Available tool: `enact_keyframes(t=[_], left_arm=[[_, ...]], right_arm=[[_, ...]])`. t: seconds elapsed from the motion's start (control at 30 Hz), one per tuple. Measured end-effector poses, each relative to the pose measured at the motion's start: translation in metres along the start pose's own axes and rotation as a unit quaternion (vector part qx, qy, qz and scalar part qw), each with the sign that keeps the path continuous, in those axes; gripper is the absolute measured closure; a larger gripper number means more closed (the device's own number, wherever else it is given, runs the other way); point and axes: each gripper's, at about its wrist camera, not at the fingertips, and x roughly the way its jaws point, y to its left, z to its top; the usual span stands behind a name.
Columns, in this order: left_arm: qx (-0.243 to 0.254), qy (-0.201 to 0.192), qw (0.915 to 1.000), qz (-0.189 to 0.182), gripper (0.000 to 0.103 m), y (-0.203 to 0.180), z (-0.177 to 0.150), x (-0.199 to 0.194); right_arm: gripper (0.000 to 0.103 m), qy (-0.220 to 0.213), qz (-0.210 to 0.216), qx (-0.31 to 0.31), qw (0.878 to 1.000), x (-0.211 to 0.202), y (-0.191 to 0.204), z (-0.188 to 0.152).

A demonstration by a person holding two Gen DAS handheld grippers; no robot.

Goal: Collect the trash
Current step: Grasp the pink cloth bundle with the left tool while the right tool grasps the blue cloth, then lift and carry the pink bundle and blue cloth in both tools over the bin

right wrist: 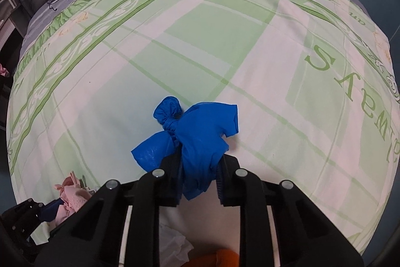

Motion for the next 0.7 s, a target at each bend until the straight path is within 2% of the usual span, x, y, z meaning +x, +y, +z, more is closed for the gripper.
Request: enact_keyframes(t=[0.17, 0.4, 0.7], left_arm=[[-0.014, -0.003, 0.9998, -0.016, 0.074, 0.006, -0.003, -0.014], [-0.019, -0.031, 0.9992, -0.018, 0.074, 0.010, -0.017, -0.050], [0.018, -0.066, 0.9976, -0.011, 0.074, -0.011, -0.055, -0.103]], right_arm=[[0.087, -0.019, 0.010, 0.012, 1.000, -0.024, -0.006, -0.005], [0.088, -0.039, 0.033, 0.019, 0.999, -0.069, -0.016, -0.020], [0.088, -0.054, 0.047, 0.013, 0.997, -0.130, -0.026, -0.064]])
